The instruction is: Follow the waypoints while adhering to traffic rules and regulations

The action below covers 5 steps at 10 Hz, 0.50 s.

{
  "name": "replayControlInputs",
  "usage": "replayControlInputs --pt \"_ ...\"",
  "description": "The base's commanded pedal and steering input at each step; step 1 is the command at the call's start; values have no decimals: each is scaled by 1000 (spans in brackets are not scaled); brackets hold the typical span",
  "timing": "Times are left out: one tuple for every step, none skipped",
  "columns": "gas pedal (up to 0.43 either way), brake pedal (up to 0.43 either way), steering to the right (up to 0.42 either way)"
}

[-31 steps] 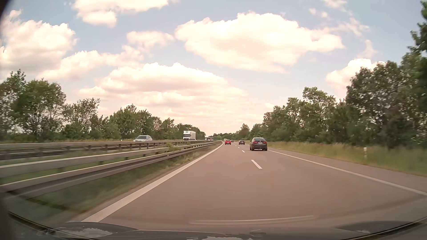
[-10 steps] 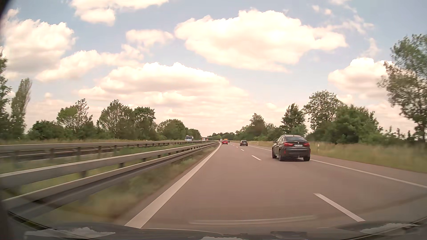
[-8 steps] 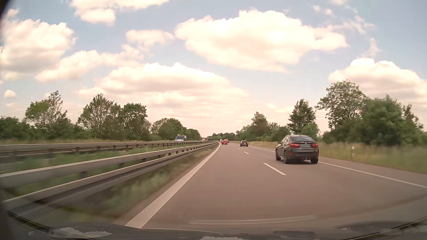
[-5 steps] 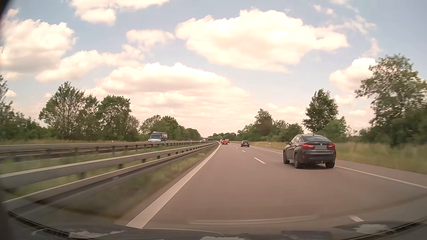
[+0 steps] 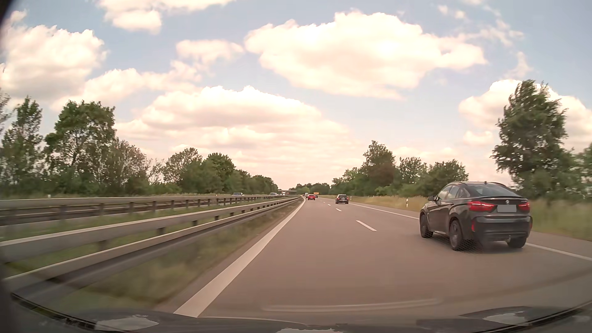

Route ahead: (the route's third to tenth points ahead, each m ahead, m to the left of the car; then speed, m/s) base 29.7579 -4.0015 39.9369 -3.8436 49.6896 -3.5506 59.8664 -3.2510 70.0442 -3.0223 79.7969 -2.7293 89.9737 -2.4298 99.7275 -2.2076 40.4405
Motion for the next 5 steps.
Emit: replayControlInputs --pt "461 12 -2" --pt "461 12 -2" --pt "461 12 -2" --pt "461 12 -2" --pt "461 6 -2"
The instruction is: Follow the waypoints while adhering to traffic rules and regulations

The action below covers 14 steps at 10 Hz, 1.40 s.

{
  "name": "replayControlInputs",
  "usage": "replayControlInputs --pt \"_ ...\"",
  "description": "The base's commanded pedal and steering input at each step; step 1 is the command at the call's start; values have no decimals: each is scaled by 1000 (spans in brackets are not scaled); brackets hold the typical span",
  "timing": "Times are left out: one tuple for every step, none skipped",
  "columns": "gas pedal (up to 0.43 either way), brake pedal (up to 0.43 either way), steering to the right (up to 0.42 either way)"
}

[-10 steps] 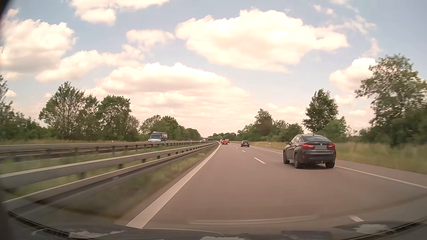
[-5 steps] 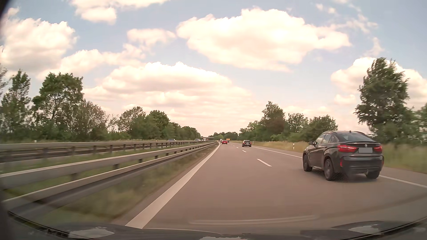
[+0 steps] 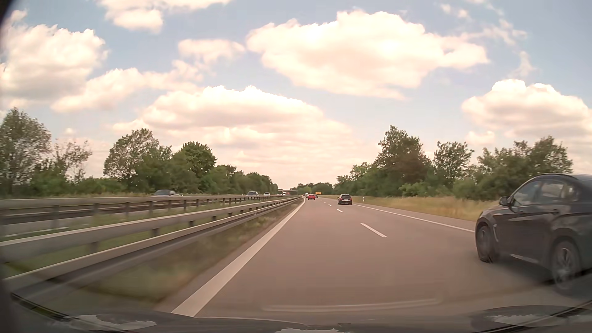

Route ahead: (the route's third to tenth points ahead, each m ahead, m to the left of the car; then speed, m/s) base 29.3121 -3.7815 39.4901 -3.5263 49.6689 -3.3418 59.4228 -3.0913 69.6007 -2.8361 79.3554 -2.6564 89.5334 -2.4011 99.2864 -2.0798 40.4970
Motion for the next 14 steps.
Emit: replayControlInputs --pt "461 12 -2" --pt "461 12 -3" --pt "461 12 -3" --pt "461 12 -3" --pt "461 6 -2" --pt "461 12 -3" --pt "461 12 -3" --pt "461 12 -3" --pt "461 12 -2" --pt "461 12 -3" --pt "461 12 -3" --pt "461 12 -3" --pt "461 12 -3" --pt "461 6 -3"
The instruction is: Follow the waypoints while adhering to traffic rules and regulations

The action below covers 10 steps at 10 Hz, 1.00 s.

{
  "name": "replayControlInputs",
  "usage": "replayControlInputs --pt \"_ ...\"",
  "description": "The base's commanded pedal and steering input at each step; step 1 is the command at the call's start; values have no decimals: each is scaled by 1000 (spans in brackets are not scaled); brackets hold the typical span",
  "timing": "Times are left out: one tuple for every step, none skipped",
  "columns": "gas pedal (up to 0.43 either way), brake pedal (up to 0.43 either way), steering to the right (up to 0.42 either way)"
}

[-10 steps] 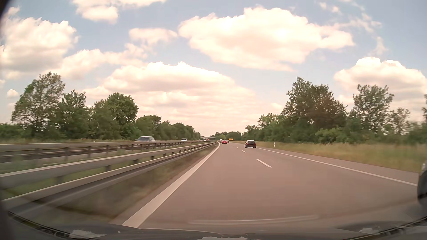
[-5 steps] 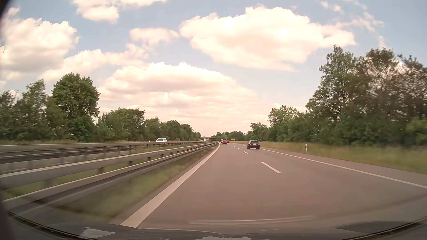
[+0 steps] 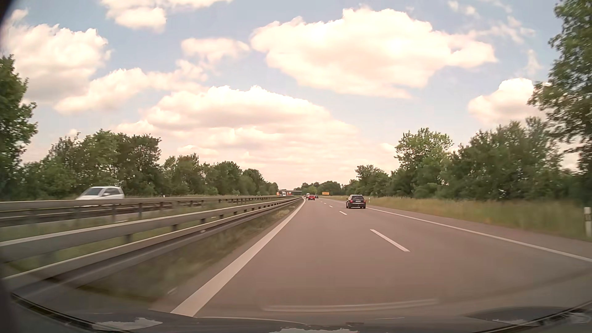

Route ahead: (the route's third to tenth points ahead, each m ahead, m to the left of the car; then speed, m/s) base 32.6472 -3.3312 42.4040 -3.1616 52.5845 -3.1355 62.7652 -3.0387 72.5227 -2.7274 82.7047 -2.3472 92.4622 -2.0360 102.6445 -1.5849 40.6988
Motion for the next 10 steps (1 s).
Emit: replayControlInputs --pt "461 12 -3" --pt "461 12 -3" --pt "461 12 -5" --pt "461 12 -5" --pt "461 12 -5" --pt "461 12 -5" --pt "461 12 -5" --pt "461 12 -5" --pt "461 6 -4" --pt "461 12 -4"
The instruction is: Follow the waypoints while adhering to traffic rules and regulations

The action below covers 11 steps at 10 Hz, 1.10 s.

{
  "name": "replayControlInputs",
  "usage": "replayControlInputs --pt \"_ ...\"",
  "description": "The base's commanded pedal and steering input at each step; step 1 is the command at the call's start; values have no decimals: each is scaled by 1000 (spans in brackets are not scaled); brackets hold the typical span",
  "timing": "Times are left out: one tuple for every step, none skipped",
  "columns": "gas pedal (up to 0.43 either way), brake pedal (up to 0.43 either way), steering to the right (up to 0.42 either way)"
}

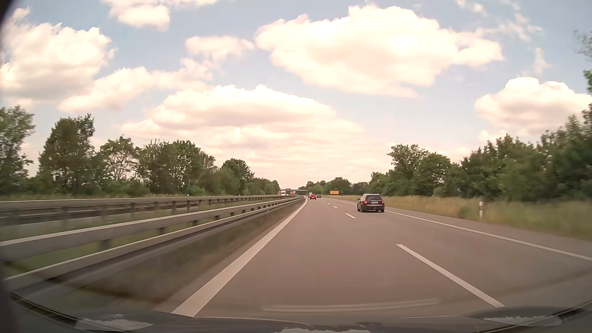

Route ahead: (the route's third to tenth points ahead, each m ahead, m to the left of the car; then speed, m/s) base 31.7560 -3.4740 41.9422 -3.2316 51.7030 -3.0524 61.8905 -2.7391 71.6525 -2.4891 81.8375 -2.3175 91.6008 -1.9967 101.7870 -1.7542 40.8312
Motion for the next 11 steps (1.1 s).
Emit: replayControlInputs --pt "461 6 -3" --pt "461 12 -3" --pt "461 12 -2" --pt "461 12 -2" --pt "461 12 -1" --pt "461 12 -1" --pt "461 12 -1" --pt "461 12 -1" --pt "461 12 -1" --pt "461 12 -1" --pt "461 12 -1"
